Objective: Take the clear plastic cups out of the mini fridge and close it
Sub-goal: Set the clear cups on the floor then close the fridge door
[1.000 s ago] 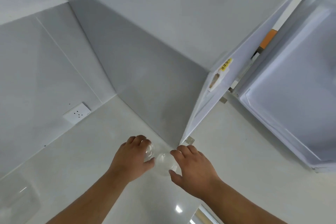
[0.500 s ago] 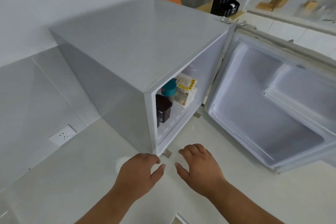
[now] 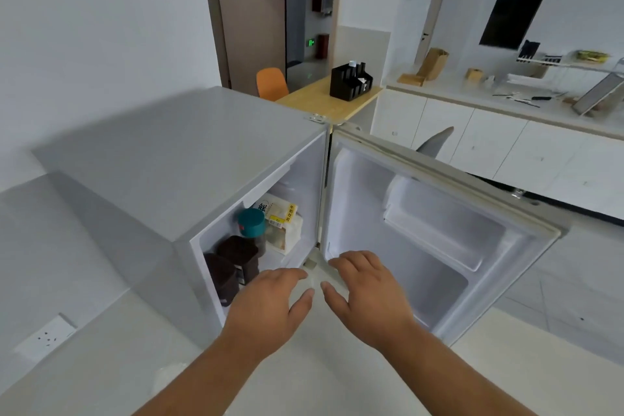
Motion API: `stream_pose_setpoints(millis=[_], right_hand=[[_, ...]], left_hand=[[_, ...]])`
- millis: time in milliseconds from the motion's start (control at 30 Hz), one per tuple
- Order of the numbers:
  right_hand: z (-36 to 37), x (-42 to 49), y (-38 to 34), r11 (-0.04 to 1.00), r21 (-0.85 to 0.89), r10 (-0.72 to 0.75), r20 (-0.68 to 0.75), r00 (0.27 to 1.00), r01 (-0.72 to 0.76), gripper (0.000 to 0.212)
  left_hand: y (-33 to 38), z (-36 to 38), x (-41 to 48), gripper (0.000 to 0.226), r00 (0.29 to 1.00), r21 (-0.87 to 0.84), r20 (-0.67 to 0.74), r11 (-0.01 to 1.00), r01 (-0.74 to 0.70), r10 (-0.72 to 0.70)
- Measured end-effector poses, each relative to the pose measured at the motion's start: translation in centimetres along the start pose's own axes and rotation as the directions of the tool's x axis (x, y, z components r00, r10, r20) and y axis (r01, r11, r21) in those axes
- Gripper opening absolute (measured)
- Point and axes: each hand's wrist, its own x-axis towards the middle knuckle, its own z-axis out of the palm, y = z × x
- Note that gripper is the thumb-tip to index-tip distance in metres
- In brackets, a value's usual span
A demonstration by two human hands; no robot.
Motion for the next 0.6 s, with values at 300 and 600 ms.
stream_pose_setpoints(millis=[300,600], right_hand=[[-9.8,4.5,1.8,0.996,-0.078,-0.062,-0.134,0.989,0.051,0.071],[-16.7,8.6,4.1,0.973,-0.229,-0.029,-0.251,0.968,-0.030,0.081]], left_hand=[[5.8,-7.1,8.1,0.069,0.969,0.052,-0.152,0.980,-0.190,0.196],[7.7,-12.5,15.2,0.098,0.962,0.347,-0.160,0.925,-0.155,0.221]])
